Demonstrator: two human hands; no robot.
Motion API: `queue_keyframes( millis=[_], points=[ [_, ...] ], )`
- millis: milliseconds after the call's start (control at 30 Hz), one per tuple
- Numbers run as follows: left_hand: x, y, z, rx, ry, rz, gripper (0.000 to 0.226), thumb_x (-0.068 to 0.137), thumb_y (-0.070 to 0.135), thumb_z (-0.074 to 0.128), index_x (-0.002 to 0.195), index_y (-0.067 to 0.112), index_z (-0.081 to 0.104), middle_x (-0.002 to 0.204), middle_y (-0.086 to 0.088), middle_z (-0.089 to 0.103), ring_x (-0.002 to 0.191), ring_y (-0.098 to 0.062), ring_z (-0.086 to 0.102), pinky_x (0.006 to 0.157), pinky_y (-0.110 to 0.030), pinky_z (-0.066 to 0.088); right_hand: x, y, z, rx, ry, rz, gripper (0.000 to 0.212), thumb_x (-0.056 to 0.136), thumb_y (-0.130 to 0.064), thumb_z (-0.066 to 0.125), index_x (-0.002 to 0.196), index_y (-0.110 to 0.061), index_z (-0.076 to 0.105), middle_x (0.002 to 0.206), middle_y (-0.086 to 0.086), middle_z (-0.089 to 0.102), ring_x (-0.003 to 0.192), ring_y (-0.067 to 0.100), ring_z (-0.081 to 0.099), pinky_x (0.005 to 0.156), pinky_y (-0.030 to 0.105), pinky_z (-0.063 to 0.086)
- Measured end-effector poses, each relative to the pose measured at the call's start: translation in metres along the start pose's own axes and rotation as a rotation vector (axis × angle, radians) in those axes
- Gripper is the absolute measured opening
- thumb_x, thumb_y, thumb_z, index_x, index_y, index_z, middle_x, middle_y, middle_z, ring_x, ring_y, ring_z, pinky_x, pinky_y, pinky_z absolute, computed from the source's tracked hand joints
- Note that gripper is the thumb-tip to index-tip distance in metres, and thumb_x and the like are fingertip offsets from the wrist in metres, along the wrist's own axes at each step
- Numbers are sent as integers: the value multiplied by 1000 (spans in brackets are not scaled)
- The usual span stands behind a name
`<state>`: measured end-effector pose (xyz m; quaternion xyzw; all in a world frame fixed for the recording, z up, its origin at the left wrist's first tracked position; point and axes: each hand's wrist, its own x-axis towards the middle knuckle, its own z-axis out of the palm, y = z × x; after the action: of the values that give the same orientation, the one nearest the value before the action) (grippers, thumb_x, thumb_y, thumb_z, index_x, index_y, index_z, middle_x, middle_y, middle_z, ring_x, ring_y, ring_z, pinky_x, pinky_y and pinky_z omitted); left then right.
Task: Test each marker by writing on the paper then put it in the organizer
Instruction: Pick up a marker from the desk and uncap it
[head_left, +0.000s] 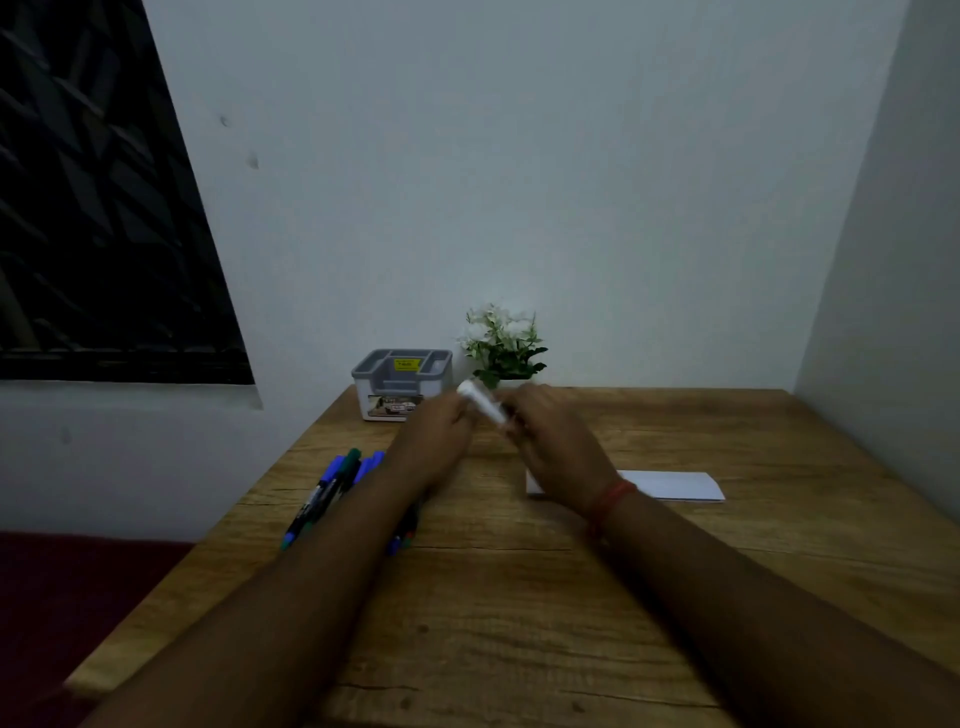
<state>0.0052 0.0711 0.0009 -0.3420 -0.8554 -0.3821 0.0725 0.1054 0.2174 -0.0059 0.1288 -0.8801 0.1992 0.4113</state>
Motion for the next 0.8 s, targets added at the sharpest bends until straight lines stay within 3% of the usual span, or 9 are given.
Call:
queue_keyframes(
  millis=[33, 100, 200, 267, 367, 500, 633, 800],
  points=[
    [-2, 10, 5, -145, -27, 26, 28, 103, 25, 47, 126, 21, 62, 129, -5, 62, 113, -14, 56, 84, -20, 44, 1, 8, -5, 101, 74, 167, 25, 94, -7, 60, 118, -15, 62, 102, 2, 62, 88, 11, 52, 74, 29, 46],
    [-7, 26, 15, -299, -133, 29, 31, 104, 30, 43, 126, 24, 64, 122, 3, 63, 111, -10, 57, 85, -21, 44, 2, 22, -16, 349, 202, 482, 17, 95, -9, 61, 111, -14, 62, 98, 3, 63, 88, 17, 61, 79, 42, 57],
    [-10, 38, 38, -298, -170, 46, 24, 103, 26, 47, 113, 23, 68, 102, 7, 68, 92, -1, 59, 82, -26, 47, -6, 33, -25, 640, 265, 753, 12, 93, -10, 64, 104, -6, 62, 88, 7, 65, 80, 17, 66, 78, 46, 61],
    [-10, 42, 49, -268, -175, 54, 18, 101, 24, 49, 106, 23, 67, 88, 8, 64, 78, 0, 56, 72, -25, 44, -10, 35, -28, 765, 257, 812, 10, 93, -8, 62, 102, -4, 59, 84, 7, 64, 75, 16, 65, 69, 38, 61],
    [0, 46, 52, -255, -160, 69, 16, 102, 23, 48, 103, 23, 64, 80, 8, 60, 72, -5, 53, 63, -24, 41, -5, 42, -36, 909, 171, 884, 5, 95, -7, 60, 99, -4, 59, 80, 12, 64, 67, 17, 62, 57, 29, 54],
    [9, 42, 55, -153, -174, 135, 13, 102, 25, 49, 99, 24, 62, 77, 11, 57, 68, 2, 51, 59, -20, 36, -11, 51, -40, 912, 74, 921, 24, 97, -18, 64, 101, 5, 66, 78, 15, 65, 63, 16, 59, 55, 25, 51],
    [16, 32, 60, -130, -260, 153, 22, 103, 29, 45, 88, 20, 60, 74, -1, 60, 65, -7, 52, 64, -40, 44, -16, 55, -36, 912, 97, 936, 22, 99, -21, 61, 87, -3, 66, 70, 9, 64, 55, 14, 56, 48, 23, 49],
    [24, 30, 57, -266, -296, 107, 29, 103, 35, 43, 81, 38, 62, 61, 11, 57, 60, -8, 54, 65, -35, 46, -9, 47, -33, 939, 231, 947, 26, 101, -19, 56, 78, -9, 61, 59, 3, 60, 48, 12, 51, 45, 26, 40]
  ],
)
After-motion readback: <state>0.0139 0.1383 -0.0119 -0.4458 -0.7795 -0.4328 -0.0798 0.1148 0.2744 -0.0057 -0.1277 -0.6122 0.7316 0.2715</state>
